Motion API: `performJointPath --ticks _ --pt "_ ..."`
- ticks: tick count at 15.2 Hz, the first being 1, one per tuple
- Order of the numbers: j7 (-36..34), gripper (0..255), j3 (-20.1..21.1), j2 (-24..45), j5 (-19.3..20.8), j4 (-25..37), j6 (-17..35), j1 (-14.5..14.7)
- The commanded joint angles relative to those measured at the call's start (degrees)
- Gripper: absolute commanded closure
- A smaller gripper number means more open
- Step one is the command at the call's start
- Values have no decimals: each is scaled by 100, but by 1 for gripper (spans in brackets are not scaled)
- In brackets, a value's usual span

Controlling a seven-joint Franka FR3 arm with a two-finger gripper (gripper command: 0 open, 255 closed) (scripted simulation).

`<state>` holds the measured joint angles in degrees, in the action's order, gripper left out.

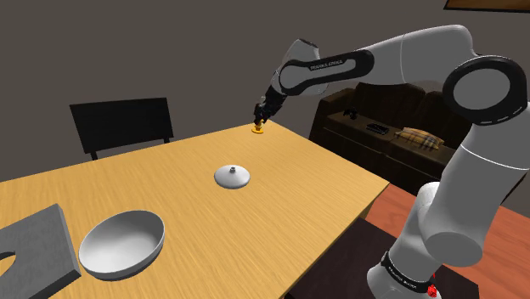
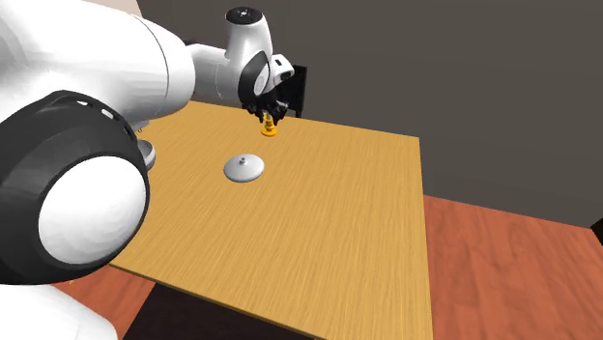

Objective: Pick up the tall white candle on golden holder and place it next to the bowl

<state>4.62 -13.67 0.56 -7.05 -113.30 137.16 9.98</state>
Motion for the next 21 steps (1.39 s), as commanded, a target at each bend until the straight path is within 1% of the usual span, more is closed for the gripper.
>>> performJointPath --ticks 1,6,11,16,21 --pt "-337 255 120 -3 144 -42 66 126" --pt "-1148 255 407 218 463 109 169 453" --pt "-1934 255 643 559 781 434 186 799" --pt "-2673 255 836 1012 1085 938 107 1151" --pt "-3331 255 957 1578 1346 1637 -76 1534"
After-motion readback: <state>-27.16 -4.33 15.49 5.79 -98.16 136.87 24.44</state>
